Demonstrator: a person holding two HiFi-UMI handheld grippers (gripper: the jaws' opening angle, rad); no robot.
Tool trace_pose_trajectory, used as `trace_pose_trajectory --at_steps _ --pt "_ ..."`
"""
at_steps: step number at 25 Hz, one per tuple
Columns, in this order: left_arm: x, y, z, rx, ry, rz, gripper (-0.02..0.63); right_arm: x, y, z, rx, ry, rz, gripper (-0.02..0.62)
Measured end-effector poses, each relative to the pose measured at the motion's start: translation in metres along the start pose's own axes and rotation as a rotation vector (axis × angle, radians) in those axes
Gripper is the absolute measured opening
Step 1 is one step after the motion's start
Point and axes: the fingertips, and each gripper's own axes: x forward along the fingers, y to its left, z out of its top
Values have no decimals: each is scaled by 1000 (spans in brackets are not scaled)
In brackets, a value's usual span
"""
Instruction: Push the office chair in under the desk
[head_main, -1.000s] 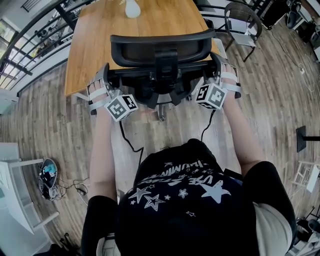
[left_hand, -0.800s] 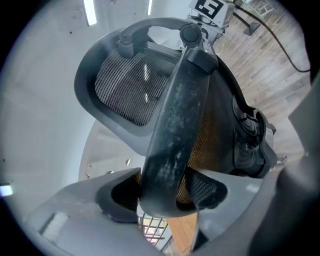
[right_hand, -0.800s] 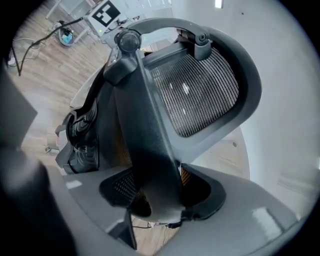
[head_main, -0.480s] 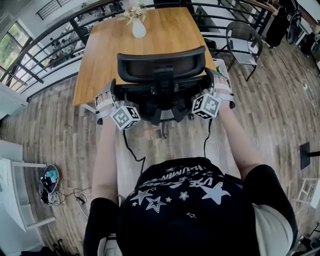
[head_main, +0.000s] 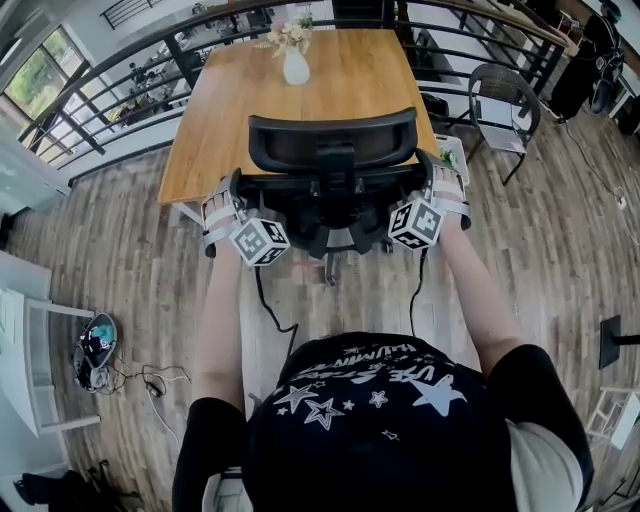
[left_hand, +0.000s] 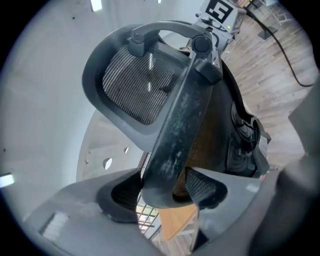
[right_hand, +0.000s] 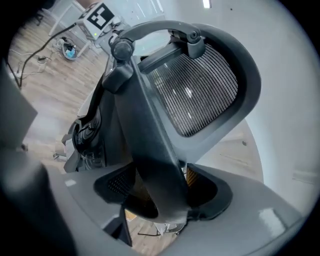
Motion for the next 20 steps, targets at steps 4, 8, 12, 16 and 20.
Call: trace_pose_trajectory --at_steps 4,8,12,16,20 --pt "-15 -7 -5 -34 39 3 279 2 0 -4 1 -21 2 327" --pt "-31 -27 -15 -109 107 -60 279 0 0 -2 -4 -56 13 327" --pt "-61 -48 -31 -166 171 -82 279 -5 2 3 2 -105 31 327" --pt "-95 -65 -51 -239 248 -82 279 -13 3 5 39 -162 38 322" --pt "-126 -72 -58 -292 301 -65 279 -28 -2 3 96 -217 14 305"
